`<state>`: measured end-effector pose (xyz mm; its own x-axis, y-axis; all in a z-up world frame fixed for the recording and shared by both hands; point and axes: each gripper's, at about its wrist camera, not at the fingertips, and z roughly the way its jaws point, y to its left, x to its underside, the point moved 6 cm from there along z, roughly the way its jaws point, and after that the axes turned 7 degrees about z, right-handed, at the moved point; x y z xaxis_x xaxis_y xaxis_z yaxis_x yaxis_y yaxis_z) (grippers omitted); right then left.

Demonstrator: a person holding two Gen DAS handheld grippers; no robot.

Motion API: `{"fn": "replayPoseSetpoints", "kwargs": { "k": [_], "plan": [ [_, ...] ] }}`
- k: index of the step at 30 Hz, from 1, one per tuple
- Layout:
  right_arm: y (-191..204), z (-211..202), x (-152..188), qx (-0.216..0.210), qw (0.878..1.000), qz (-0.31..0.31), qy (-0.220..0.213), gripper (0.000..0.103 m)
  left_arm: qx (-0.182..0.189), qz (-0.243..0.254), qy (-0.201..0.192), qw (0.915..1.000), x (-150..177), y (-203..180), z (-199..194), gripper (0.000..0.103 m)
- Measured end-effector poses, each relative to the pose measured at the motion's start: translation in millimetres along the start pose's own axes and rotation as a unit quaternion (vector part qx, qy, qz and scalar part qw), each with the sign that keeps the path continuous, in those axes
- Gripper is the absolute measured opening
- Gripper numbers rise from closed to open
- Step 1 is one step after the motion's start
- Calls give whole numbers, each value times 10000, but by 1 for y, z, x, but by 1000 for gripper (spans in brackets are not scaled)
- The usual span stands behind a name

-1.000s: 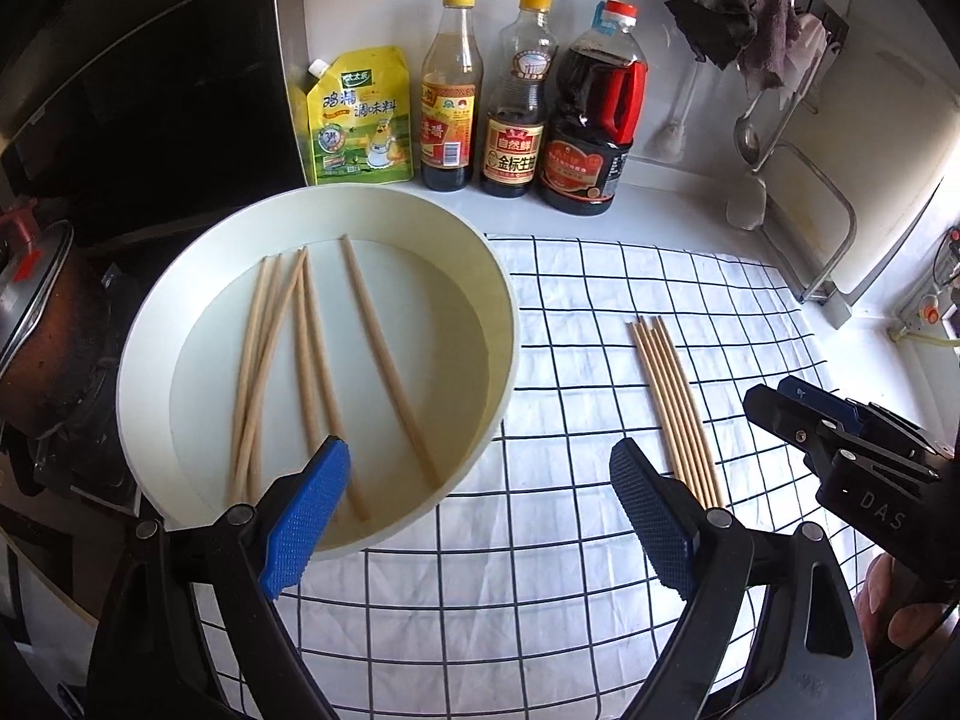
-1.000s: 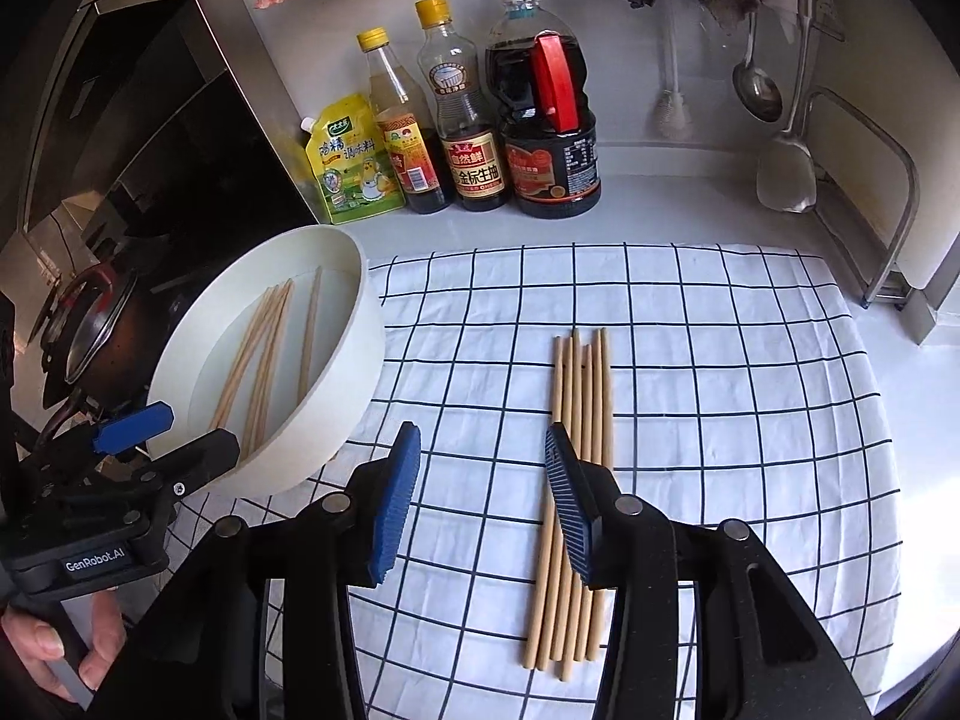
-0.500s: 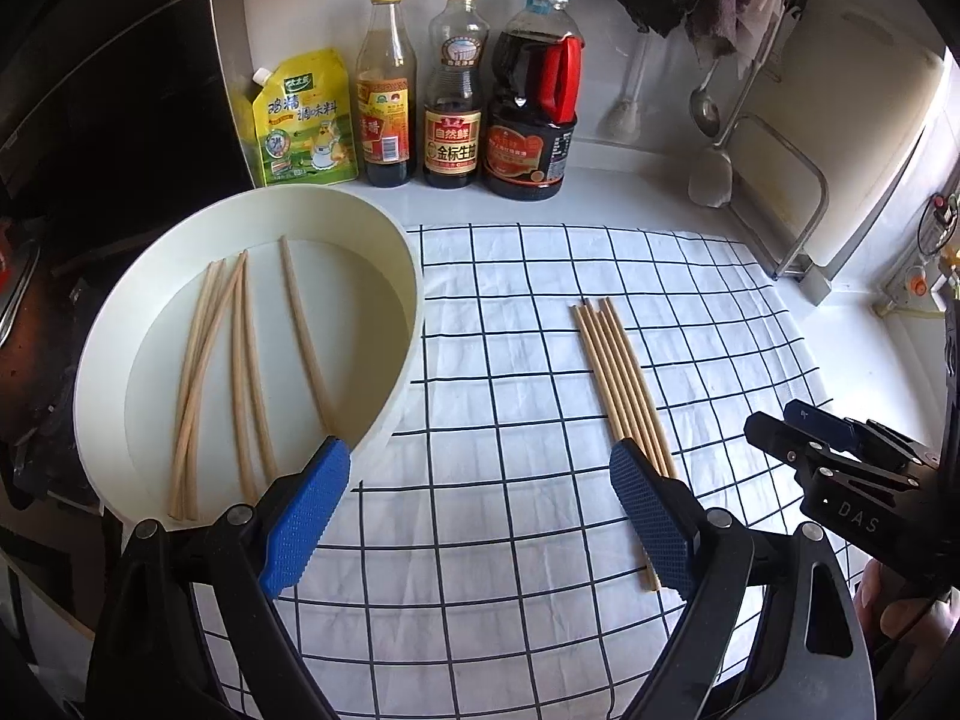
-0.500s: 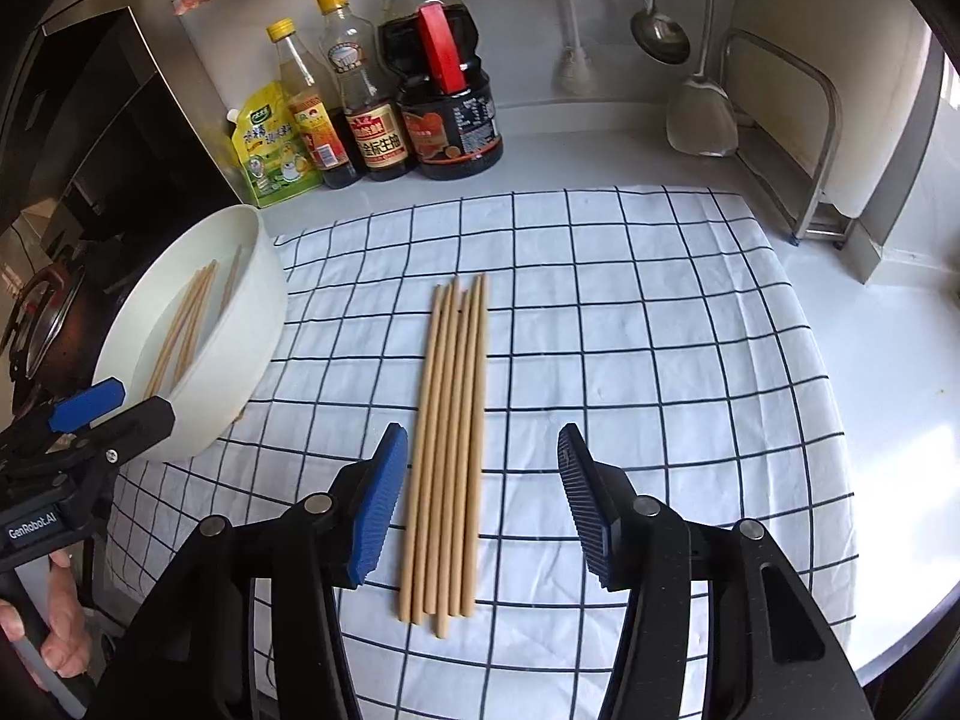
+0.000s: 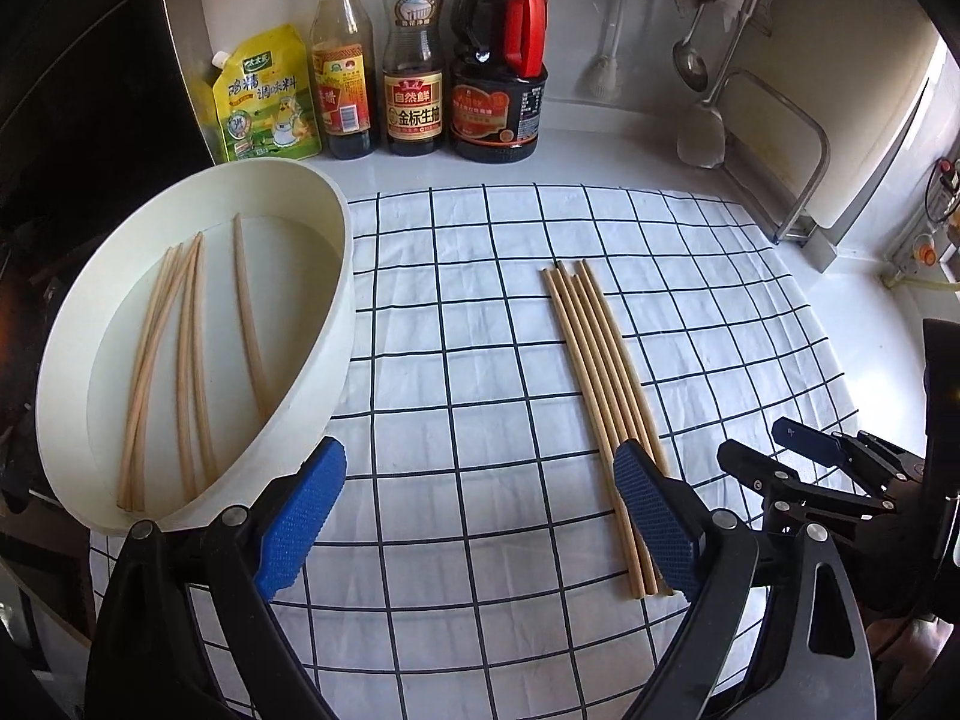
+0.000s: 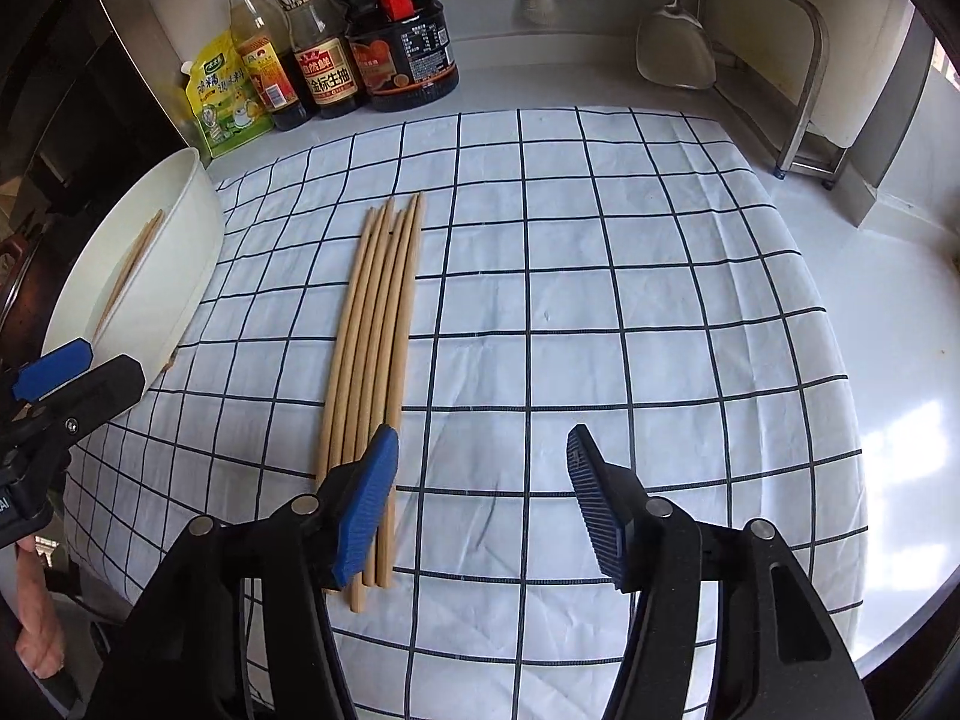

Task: Organize utensils
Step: 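Move both open tools back toward the remaining chopsticks, then grasp a chopstick with the left tool while the right tool grasps another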

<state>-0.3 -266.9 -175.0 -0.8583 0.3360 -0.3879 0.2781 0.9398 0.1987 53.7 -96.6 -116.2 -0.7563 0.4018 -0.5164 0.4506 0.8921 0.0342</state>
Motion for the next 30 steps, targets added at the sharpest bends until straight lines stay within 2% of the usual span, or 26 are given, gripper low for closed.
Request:
{"fn": "replayPoseSetpoints", "kwargs": {
  "k": [9, 30],
  "plan": [
    [9, 22, 1, 14, 9997, -220, 97, 57, -15, -78, 126, 9999, 11, -2, 12, 90],
    [19, 35, 5, 235, 9978, -604, 117, 57, 6, -62, 271, 9996, 22, -5, 22, 90]
  ]
}}
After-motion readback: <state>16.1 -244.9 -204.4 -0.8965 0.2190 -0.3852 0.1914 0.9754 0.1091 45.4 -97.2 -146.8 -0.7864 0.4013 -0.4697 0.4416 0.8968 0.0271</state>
